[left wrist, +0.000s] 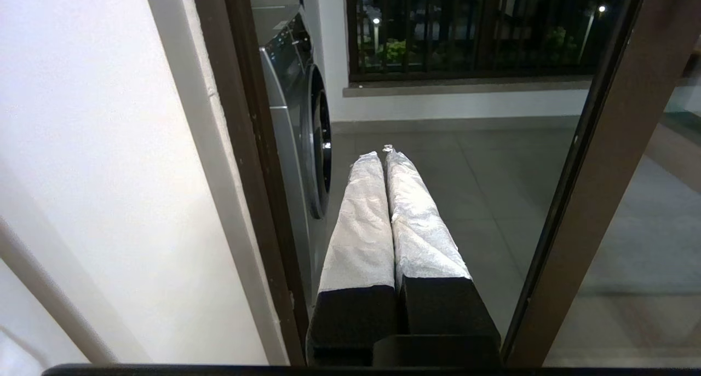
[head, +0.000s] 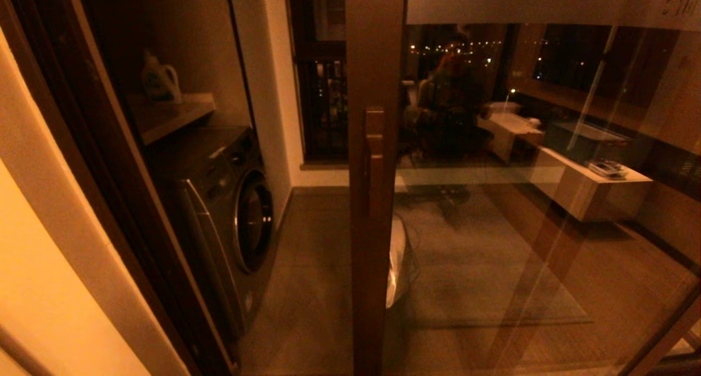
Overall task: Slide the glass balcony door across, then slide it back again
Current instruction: Open the slid door
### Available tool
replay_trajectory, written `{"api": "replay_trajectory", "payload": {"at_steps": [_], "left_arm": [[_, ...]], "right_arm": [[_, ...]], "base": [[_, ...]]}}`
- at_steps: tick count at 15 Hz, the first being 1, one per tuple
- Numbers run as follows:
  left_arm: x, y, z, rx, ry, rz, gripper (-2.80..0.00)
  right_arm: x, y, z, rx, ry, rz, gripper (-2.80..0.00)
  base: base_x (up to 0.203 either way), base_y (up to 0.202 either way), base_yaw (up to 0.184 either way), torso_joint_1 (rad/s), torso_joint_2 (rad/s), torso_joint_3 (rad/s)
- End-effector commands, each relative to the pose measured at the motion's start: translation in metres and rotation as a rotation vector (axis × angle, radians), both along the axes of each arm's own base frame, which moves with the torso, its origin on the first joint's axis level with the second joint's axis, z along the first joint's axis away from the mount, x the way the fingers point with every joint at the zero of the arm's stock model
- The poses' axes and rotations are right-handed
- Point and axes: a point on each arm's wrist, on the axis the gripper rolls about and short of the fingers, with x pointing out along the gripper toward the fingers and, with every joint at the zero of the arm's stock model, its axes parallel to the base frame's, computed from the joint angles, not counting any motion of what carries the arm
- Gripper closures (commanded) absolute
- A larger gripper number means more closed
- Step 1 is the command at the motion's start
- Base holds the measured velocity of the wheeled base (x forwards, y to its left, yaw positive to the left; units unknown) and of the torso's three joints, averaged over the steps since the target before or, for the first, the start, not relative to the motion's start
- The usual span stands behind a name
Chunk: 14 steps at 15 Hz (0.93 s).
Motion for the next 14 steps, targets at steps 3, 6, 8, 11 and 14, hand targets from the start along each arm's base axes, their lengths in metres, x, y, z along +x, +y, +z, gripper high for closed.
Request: {"api": "replay_trajectory", "payload": {"at_steps": [3,6,8,11,14], "left_arm": [[0.003,0.0,-0.011,0.0,0.04,0.0,0.0],[0.003,0.0,-0.011,0.001,0.04,0.0,0.0],[0.003,0.0,-0.011,0.0,0.04,0.0,0.0],[0.003,0.0,-0.011,0.0,0.04,0.0,0.0],[0.003,0.0,-0.011,0.0,0.04,0.0,0.0]], "right_arm": [[-0.002,0.0,0.011,-0.073,-0.041,-0.003,0.0],[-0.014,0.0,0.104,-0.027,-0.193,-0.011,0.0],[-0.01,0.001,0.18,-0.005,-0.258,0.015,0.0],[-0.008,0.005,0.251,0.001,-0.229,0.145,0.0],[0.032,0.007,0.268,0.044,0.016,0.269,0.0]], "base": [[0.0,0.0,0.0,0.0,0.0,0.0],[0.0,0.0,0.0,0.0,0.0,0.0],[0.0,0.0,0.0,0.0,0.0,0.0],[0.0,0.0,0.0,0.0,0.0,0.0],[0.0,0.0,0.0,0.0,0.0,0.0]]}}
